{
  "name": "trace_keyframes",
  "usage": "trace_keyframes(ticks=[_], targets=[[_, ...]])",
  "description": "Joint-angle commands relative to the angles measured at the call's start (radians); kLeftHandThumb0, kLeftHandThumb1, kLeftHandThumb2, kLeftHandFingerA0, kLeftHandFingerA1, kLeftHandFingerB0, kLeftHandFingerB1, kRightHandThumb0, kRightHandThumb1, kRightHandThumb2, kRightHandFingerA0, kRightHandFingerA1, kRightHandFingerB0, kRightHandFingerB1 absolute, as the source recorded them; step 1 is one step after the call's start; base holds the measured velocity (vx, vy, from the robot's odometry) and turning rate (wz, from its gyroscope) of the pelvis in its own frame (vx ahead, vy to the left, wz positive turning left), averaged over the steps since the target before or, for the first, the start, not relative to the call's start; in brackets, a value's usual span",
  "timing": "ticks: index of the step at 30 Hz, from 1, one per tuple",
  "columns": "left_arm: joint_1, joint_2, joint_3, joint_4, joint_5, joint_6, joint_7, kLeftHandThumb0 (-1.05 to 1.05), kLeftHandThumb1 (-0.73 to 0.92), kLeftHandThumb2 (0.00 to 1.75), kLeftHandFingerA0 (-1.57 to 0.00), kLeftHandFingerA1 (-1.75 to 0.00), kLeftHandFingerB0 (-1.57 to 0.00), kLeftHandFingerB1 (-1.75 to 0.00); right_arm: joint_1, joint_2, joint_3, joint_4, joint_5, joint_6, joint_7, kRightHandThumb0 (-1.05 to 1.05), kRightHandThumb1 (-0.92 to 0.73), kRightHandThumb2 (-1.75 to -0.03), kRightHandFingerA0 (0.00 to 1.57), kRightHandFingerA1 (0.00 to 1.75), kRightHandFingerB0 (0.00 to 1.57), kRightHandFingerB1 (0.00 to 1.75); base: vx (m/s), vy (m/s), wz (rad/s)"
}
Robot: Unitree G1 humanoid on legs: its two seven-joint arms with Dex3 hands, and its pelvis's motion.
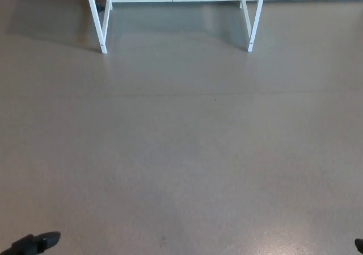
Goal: The robot walk towards a table in front and then pushes a layer of a file tray back to its original position using its right hand
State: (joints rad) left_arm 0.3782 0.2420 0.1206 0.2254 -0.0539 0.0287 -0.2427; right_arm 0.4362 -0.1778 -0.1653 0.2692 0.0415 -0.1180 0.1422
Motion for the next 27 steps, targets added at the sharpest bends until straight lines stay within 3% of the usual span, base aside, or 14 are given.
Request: trace_keyframes(ticks=[1, 2, 3, 6, 7, 16, 23, 24, 27], targets=[[0.022, 0.022, 0.010, -0.013, -0.036, 0.004, -0.060, -0.20, 0.62, 0.58, -0.50, -0.45, -0.42, -0.38, 0.020, 0.002, -0.013, -0.007, 0.041, -0.035, 0.038, -0.52, -0.58, -0.59, 0.74, 0.46, 0.41, 0.34, 0.00, 0.000, 0.00], [0.024, 0.024, 0.009, -0.008, -0.032, -0.007, -0.064, -0.20, 0.62, 0.58, -0.50, -0.45, -0.42, -0.39, 0.022, 0.002, -0.014, -0.003, 0.039, -0.039, 0.038, -0.53, -0.58, -0.59, 0.74, 0.46, 0.41, 0.34, 0.00, 0.000, 0.00], [0.027, 0.023, 0.010, -0.009, -0.034, 0.000, -0.066, -0.20, 0.62, 0.58, -0.49, -0.44, -0.41, -0.38, 0.027, 0.001, -0.012, -0.002, 0.035, -0.044, 0.039, -0.58, -0.49, -0.83, 0.65, 0.58, 0.33, 0.46, 0.00, 0.000, 0.00], [0.034, 0.015, 0.019, -0.008, -0.050, 0.019, -0.074, -0.20, 0.62, 0.58, -0.48, -0.44, -0.40, -0.38, 0.044, -0.006, -0.006, -0.006, 0.020, -0.055, 0.040, -0.60, -0.51, -0.83, 0.65, 0.56, 0.34, 0.46, 0.00, 0.000, 0.00], [0.032, 0.013, 0.019, 0.004, -0.047, 0.012, -0.073, -0.22, 0.61, 0.57, -0.49, -0.45, -0.42, -0.39, 0.046, -0.007, -0.005, 0.001, 0.016, -0.067, 0.041, -0.53, -0.60, -0.59, 0.75, 0.45, 0.42, 0.35, 0.00, 0.000, 0.00], [0.023, 0.018, 0.014, 0.020, -0.037, -0.001, -0.079, -0.21, 0.60, 0.57, -0.49, -0.46, -0.42, -0.39, 0.034, -0.011, -0.003, 0.047, 0.005, -0.112, 0.044, -0.55, -0.59, -0.59, 0.78, 0.49, 0.44, 0.35, 0.02, -0.005, 0.03], [0.022, 0.018, 0.017, 0.026, -0.044, -0.003, -0.092, -0.25, 0.61, 0.58, -0.48, -0.46, -0.42, -0.39, 0.034, -0.017, 0.005, 0.063, -0.006, -0.133, 0.039, -0.55, -0.60, -0.59, 0.77, 0.51, 0.42, 0.35, -0.02, -0.029, 0.12], [0.022, 0.017, 0.018, 0.025, -0.043, 0.002, -0.088, -0.24, 0.60, 0.58, -0.49, -0.47, -0.43, -0.40, 0.031, -0.018, 0.006, 0.067, -0.006, -0.136, 0.039, -0.59, -0.49, -0.84, 0.71, 0.63, 0.35, 0.48, 0.01, 0.112, -0.06], [0.021, 0.015, 0.019, 0.023, -0.046, 0.007, -0.090, -0.22, 0.61, 0.57, -0.49, -0.47, -0.42, -0.40, 0.031, -0.016, 0.005, 0.077, -0.001, -0.144, 0.041, -0.58, -0.48, -0.83, 0.71, 0.63, 0.36, 0.48, 0.07, 0.216, -0.23]])
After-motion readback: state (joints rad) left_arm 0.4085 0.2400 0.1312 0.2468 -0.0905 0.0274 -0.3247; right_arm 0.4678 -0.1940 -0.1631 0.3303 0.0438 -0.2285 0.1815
